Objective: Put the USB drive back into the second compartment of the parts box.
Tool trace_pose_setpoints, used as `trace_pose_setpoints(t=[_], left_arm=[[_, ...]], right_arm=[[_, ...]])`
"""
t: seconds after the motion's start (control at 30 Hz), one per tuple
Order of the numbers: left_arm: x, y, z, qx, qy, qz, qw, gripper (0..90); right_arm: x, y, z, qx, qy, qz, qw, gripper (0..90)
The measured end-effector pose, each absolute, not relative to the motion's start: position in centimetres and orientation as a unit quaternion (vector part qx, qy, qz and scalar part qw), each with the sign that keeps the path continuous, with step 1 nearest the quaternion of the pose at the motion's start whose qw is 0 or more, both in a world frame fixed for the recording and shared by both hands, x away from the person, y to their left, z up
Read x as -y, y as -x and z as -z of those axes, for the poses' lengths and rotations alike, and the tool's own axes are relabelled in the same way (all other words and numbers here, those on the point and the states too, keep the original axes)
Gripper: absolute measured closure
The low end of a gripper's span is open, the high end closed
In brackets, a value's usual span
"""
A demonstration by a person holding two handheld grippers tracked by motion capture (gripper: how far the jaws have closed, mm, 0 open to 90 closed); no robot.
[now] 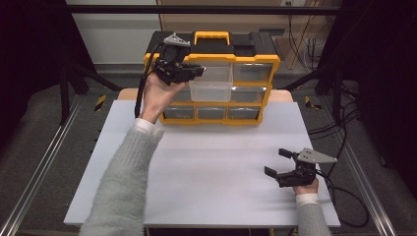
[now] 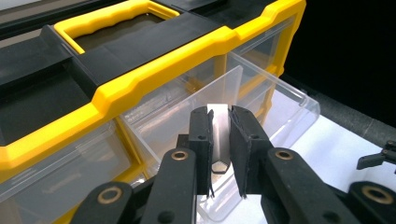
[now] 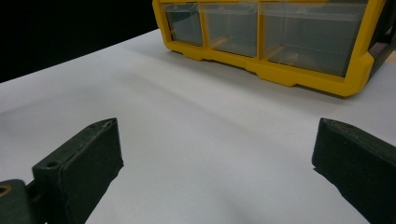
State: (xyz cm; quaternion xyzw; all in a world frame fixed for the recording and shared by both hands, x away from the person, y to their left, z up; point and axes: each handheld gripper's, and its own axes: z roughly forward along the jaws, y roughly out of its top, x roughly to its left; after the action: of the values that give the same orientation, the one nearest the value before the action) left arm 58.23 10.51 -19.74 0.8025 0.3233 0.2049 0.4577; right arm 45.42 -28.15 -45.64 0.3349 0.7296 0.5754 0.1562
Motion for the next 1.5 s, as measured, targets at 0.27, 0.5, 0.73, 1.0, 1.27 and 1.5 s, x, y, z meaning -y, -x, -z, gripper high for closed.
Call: trace_pose_setpoints(t=[0.27,0.5,0.73,1.0,1.27,1.5], left_arm=[[-10.5,-59.0,20.6,-0.325,-0.807,-0.200,0.451,78.8],[-10.2,-59.1,21.0,-0.324,-0.810,-0.201,0.446,78.5],[-10.2,-58.8,20.7,-0.324,-0.804,-0.219,0.448,70.5],[-11.6,-57.4,19.9,-0.320,-0.782,-0.226,0.484,46.5],[-13.8,-55.6,20.3,-0.308,-0.765,-0.224,0.519,20.4],[-16.0,-54.1,21.1,-0.309,-0.748,-0.227,0.541,4.5]], right_arm=[[28.1,-45.4,45.6,-0.730,-0.334,-0.576,0.156,2.0],[28.1,-45.4,45.6,-0.730,-0.334,-0.576,0.156,2.0],[28.1,-45.4,45.6,-0.729,-0.335,-0.576,0.155,2.0],[28.1,-45.4,45.7,-0.730,-0.335,-0.575,0.156,2.0],[28.1,-45.5,45.7,-0.730,-0.336,-0.574,0.156,2.0],[28.1,-45.5,45.7,-0.730,-0.335,-0.575,0.157,2.0]])
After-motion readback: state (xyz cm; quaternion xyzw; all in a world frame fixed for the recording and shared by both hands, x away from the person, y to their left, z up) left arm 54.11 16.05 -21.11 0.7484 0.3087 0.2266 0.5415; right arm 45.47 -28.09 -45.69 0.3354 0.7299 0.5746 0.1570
